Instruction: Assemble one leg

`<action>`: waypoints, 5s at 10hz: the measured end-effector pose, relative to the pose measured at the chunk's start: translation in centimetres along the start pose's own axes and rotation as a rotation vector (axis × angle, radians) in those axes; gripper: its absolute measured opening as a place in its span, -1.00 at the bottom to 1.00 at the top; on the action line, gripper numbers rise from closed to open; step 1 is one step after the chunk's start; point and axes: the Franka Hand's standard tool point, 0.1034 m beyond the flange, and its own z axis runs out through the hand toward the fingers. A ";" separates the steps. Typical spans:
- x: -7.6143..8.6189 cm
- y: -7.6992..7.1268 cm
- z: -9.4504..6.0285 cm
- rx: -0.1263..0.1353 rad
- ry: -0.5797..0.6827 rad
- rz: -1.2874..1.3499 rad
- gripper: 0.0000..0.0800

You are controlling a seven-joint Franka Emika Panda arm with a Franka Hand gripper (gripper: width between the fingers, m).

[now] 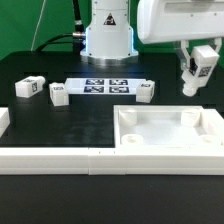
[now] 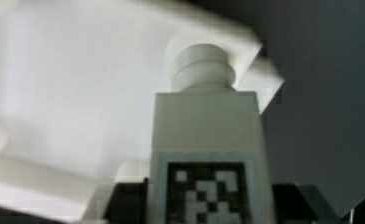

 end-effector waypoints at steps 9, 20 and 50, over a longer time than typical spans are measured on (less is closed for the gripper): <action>5.1 3.5 2.2 -0.052 0.189 -0.065 -0.27; 7.8 4.2 4.8 -0.060 0.238 -0.095 -0.27; 8.0 3.0 4.2 0.053 -0.249 -0.077 0.62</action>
Offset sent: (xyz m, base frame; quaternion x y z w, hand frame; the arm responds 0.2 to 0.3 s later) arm 0.0570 0.0078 -0.0001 0.0407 0.0029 -0.0161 0.9990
